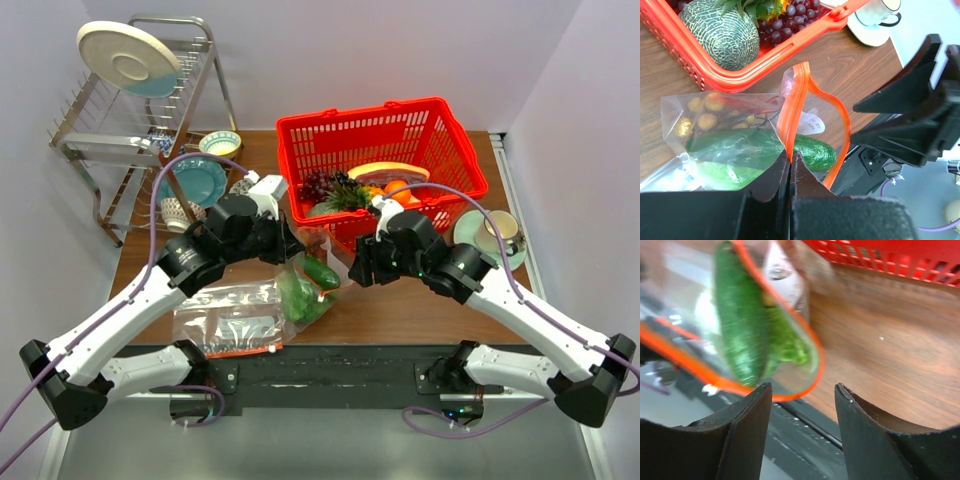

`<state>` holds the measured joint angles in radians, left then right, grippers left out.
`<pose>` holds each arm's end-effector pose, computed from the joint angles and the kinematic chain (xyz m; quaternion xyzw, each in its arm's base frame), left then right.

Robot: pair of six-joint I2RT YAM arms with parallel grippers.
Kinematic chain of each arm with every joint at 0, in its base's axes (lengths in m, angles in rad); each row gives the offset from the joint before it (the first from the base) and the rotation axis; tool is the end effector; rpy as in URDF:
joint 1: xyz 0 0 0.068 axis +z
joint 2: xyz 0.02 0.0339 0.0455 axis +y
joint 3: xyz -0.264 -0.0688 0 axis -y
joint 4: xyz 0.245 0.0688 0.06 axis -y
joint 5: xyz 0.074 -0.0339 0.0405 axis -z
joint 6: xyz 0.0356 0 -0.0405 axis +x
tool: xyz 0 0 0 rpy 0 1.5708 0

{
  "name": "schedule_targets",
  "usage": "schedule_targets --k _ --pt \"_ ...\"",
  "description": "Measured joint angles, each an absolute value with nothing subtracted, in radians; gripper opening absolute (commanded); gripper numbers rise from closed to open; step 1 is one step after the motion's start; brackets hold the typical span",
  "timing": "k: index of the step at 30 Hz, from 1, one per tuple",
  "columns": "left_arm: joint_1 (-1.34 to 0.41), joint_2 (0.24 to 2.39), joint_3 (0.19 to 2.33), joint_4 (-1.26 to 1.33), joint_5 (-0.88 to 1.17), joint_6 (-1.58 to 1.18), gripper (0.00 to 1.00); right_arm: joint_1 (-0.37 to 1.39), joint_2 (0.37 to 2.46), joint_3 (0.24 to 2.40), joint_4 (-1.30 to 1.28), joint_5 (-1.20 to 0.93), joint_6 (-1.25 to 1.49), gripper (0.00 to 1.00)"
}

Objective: Place the food in the zip-top bag and seal the zipper
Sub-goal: Adjust the zipper food storage bag at the center of the board.

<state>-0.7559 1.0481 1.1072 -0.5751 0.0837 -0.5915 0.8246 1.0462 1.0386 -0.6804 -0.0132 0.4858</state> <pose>0.1613 -0.1561 0.3626 0.0919 0.8587 -0.3420 0.3704 0.1476 0.1603 0.3305 -0.1552 0.8907 0.2650 0.3351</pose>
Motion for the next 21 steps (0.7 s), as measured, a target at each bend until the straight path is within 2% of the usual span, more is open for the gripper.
schedule_targets --k 1,4,5,7,11,16,21 --pt "-0.756 1.047 1.108 -0.579 0.081 -0.591 0.00 0.825 1.061 1.042 -0.688 0.002 0.479 0.54" --pt "-0.756 1.040 1.109 -0.593 0.077 -0.591 0.00 0.825 1.104 1.044 -0.691 0.036 0.463 0.33" --pt "-0.756 1.037 1.109 -0.598 0.075 -0.591 0.00 0.825 1.118 1.044 -0.690 0.038 0.459 0.16" --pt "-0.756 1.033 1.116 -0.617 0.070 -0.591 0.00 0.825 1.141 1.044 -0.684 0.037 0.449 0.00" --pt "-0.756 1.030 1.152 -0.665 0.038 -0.590 0.00 0.824 1.172 1.075 -0.667 -0.008 0.452 0.00" --pt "-0.756 1.027 1.200 -0.745 -0.040 -0.585 0.00 0.825 1.242 1.256 -0.641 -0.150 0.451 0.00" --pt "-0.756 1.001 1.105 -0.752 -0.050 -0.603 0.00 0.825 1.319 1.357 -0.548 -0.297 0.454 0.00"
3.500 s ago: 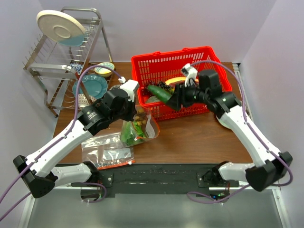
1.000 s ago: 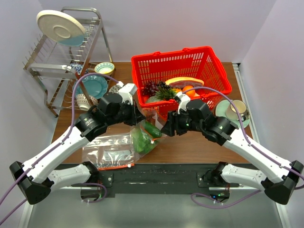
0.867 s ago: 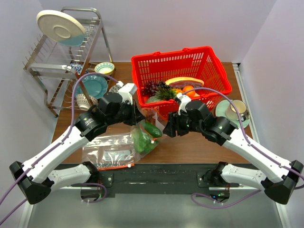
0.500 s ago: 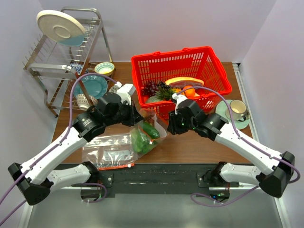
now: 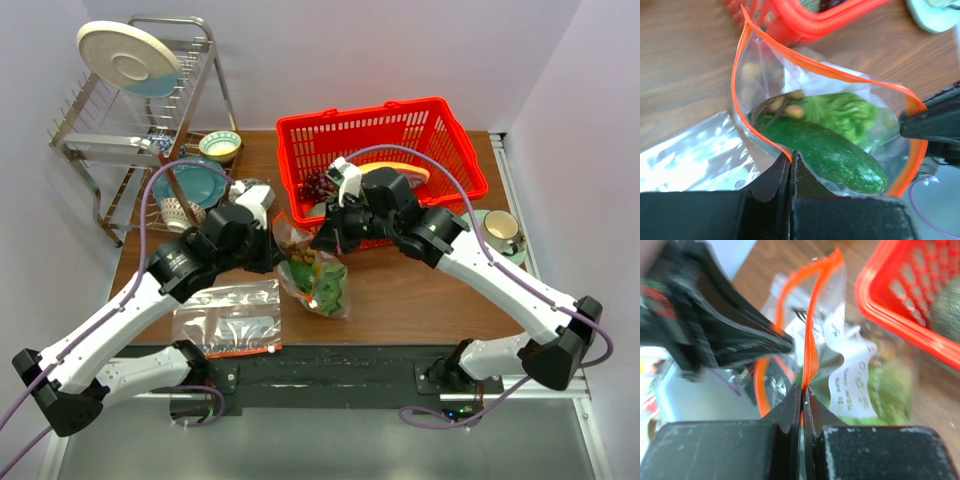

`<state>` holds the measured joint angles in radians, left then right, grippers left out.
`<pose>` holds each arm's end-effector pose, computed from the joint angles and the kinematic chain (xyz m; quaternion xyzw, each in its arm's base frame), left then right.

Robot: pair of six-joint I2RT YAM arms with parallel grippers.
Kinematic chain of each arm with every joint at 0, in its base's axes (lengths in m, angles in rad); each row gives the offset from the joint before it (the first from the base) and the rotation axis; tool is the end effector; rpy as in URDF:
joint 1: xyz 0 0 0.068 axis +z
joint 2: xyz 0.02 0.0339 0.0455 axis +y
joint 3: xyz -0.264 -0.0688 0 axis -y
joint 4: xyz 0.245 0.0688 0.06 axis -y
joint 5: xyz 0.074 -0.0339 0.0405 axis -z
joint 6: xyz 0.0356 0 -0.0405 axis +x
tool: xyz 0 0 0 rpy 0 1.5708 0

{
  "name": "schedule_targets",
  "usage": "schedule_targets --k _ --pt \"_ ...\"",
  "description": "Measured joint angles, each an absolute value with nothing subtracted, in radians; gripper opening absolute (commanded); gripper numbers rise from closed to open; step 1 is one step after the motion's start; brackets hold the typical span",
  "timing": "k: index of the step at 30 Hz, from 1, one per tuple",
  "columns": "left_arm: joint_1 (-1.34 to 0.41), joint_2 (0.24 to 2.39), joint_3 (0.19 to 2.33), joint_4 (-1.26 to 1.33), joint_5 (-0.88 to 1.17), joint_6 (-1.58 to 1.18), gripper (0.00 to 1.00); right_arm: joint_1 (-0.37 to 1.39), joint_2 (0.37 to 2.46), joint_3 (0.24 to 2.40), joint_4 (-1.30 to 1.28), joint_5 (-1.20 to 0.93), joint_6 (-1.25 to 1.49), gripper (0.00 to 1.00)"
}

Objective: Place the food in the zip-top bag and seal the zipper
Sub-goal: Adjust the zipper food storage bag at the center of the board.

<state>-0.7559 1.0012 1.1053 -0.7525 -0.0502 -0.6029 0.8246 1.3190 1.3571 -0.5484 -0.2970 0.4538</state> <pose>0.1485 -0.1375 0.3548 0.0573 0.8935 -0.2620 0.3602 0.1899 0.2208 0.3857 -0.2308 0.8248 0.4008 0.3253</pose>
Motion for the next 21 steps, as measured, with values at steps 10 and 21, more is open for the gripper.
schedule_targets --k 10,21 --pt "-0.759 0.998 1.327 -0.955 -0.219 -0.610 0.00 0.825 1.452 1.432 -0.500 -0.447 0.463 0.00" --pt "-0.759 1.024 1.264 -0.975 -0.317 -0.607 0.00 0.825 1.517 1.449 -0.494 -0.461 0.492 0.47"
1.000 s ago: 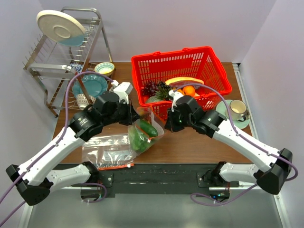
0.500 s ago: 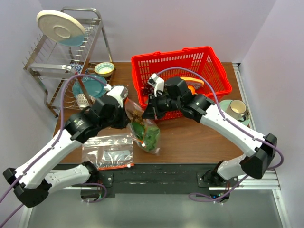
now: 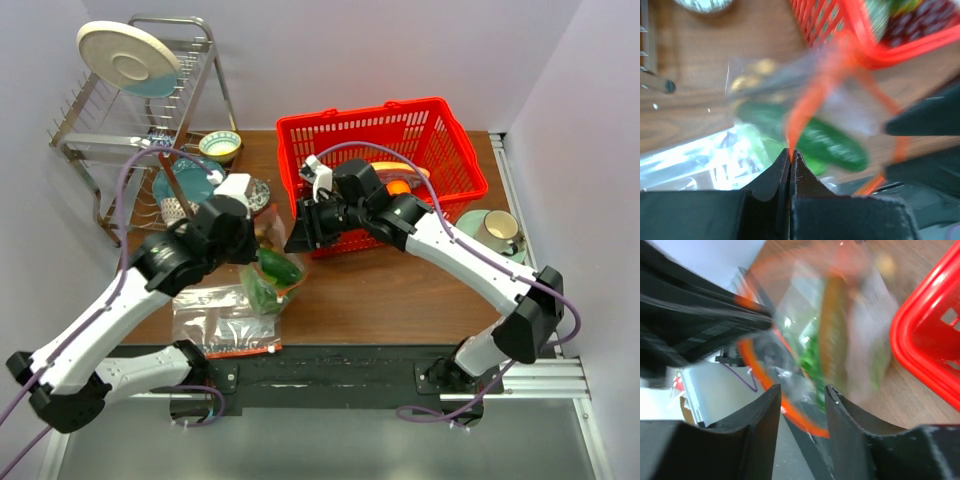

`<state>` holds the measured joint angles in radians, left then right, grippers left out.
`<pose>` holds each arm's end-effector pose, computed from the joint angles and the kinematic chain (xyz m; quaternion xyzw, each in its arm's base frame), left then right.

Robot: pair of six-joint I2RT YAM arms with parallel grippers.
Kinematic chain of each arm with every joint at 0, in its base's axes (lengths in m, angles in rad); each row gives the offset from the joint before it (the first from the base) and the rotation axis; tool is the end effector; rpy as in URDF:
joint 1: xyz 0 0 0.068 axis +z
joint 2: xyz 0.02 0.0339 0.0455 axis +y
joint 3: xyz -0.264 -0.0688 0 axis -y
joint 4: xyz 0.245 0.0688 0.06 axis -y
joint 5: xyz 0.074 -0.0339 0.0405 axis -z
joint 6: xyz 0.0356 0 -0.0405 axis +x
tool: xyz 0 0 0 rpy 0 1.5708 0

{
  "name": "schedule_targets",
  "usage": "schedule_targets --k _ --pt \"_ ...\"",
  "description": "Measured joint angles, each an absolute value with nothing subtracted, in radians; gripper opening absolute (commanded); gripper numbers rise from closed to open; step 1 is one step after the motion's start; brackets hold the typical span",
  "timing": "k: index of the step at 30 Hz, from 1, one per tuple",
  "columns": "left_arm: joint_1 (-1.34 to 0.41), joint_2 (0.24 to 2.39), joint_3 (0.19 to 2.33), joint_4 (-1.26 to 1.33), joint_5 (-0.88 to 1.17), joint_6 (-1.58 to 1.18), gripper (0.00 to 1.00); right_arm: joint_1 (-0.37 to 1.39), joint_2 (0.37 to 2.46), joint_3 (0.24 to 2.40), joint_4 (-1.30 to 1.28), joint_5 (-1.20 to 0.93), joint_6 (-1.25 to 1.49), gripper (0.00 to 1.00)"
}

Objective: Place the food in the zip-top bag and seal the zipper
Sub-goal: Adjust the zipper food storage bag at the center of the board.

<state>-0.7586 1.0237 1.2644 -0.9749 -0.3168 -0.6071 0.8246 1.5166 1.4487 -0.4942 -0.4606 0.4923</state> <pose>0.1429 -0.1201 0.3834 0.0044 0.9046 -0.1413 0.4021 0.2218 0.2632 0.3639 -0.2498 0.8224 0.4459 0.2498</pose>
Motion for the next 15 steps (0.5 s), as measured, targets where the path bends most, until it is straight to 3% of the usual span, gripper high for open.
schedule_targets --k 7,15 --pt "-0.759 1.098 1.110 -0.859 -0.290 -0.580 0.00 0.786 1.539 1.644 -0.678 -0.389 0.413 0.49" --pt "-0.759 1.081 1.106 -0.791 -0.302 -0.538 0.00 0.532 1.588 1.835 -0.751 -0.358 0.348 0.54"
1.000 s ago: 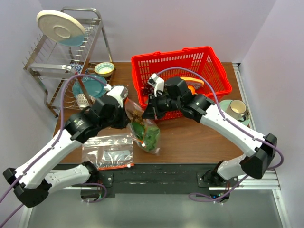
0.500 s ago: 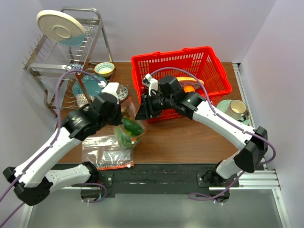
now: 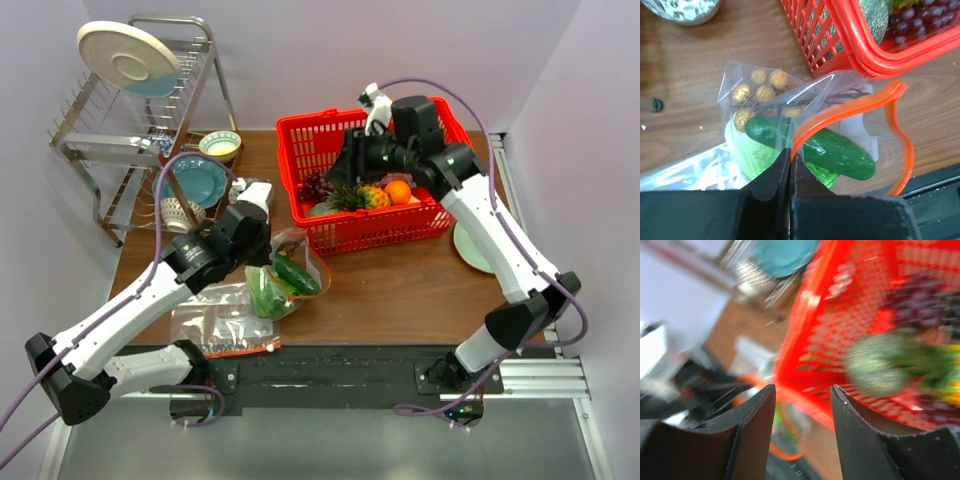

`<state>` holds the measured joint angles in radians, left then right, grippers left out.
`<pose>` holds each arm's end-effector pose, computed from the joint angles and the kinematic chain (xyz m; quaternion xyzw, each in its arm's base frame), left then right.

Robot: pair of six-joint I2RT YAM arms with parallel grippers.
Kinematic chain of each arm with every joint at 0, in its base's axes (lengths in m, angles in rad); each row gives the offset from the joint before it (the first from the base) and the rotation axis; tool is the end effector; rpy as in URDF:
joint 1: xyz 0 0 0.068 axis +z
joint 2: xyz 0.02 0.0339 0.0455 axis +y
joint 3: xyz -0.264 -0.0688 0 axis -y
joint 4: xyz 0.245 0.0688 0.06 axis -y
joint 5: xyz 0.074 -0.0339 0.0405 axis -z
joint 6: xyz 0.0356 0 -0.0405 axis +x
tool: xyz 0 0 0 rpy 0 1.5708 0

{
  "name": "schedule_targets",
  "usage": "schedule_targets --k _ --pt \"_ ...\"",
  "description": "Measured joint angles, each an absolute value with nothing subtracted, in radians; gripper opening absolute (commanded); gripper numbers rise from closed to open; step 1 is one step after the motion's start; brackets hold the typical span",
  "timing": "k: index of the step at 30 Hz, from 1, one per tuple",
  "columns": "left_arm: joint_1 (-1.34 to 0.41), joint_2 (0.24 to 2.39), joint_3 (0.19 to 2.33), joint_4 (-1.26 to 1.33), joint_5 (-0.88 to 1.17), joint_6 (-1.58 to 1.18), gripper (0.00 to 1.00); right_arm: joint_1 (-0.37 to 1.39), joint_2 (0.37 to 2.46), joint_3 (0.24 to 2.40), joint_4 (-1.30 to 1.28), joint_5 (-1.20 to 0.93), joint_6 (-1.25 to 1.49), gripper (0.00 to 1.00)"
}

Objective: Place the food in the zip-top bag and seal the zipper
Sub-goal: Adjust the zipper food storage bag at the center of the board, then pick up the fake fruit from the bin.

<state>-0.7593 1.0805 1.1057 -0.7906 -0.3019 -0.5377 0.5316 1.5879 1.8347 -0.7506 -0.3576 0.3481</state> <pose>0.1647 -0.1417 0.3377 0.0420 0.9105 -0.1238 0.3924 0.2880 0.1838 0.4437 -0.1677 0.8355 0.3516 0.3876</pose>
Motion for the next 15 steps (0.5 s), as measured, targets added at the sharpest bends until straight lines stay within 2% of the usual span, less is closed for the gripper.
schedule_targets --k 15 --pt "-0.759 0.898 1.034 -0.718 -0.322 -0.484 0.00 0.489 2.146 2.239 -0.786 -0.112 0.213 0.68"
